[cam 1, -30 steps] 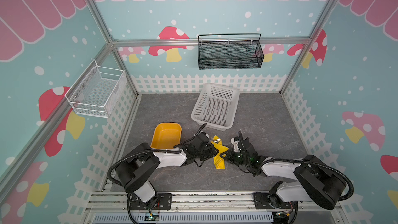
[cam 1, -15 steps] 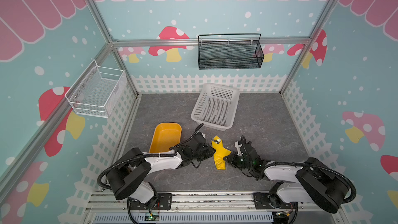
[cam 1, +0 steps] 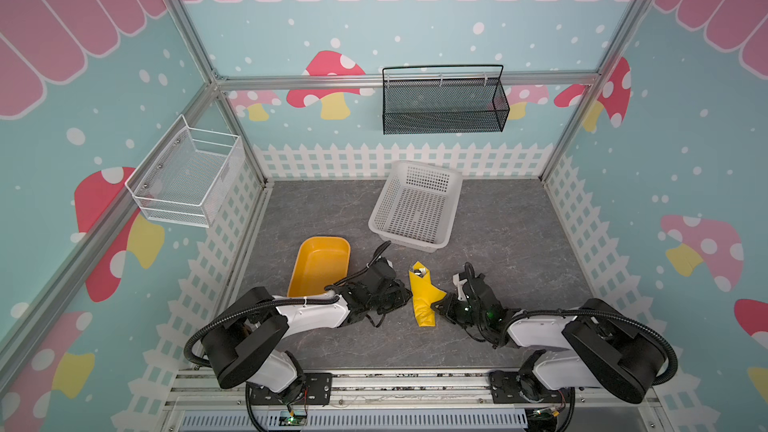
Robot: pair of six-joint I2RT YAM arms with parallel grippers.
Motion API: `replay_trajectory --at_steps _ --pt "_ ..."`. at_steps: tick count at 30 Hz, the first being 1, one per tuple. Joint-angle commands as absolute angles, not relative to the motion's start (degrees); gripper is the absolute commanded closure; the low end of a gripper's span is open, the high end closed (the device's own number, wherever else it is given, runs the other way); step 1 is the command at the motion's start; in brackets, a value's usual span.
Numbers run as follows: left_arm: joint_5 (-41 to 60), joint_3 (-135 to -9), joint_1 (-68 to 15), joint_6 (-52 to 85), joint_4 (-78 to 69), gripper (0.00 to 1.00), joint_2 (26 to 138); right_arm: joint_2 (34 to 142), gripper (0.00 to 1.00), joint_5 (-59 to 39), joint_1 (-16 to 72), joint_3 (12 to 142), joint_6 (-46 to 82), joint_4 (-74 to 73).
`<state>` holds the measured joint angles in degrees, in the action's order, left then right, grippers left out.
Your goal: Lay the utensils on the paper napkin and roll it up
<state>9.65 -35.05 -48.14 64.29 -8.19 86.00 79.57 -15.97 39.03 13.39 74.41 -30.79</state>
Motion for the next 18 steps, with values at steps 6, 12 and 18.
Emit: replay_trajectory --at_steps 6,12,18 --pt "11.50 -35.59 -51.43 64.08 -6.18 0.87 84.03 82.04 1.00 -15.39 39.04 12.70 74.94 -25.85" --pt "12.48 -34.59 -53.93 65.10 -5.00 0.91 83.94 80.61 1.00 -15.12 39.03 12.89 75.06 -25.54" --pt "12.73 -33.92 -55.51 66.18 -8.07 0.92 85.59 79.99 1.00 -15.04 39.02 12.89 75.14 -25.45"
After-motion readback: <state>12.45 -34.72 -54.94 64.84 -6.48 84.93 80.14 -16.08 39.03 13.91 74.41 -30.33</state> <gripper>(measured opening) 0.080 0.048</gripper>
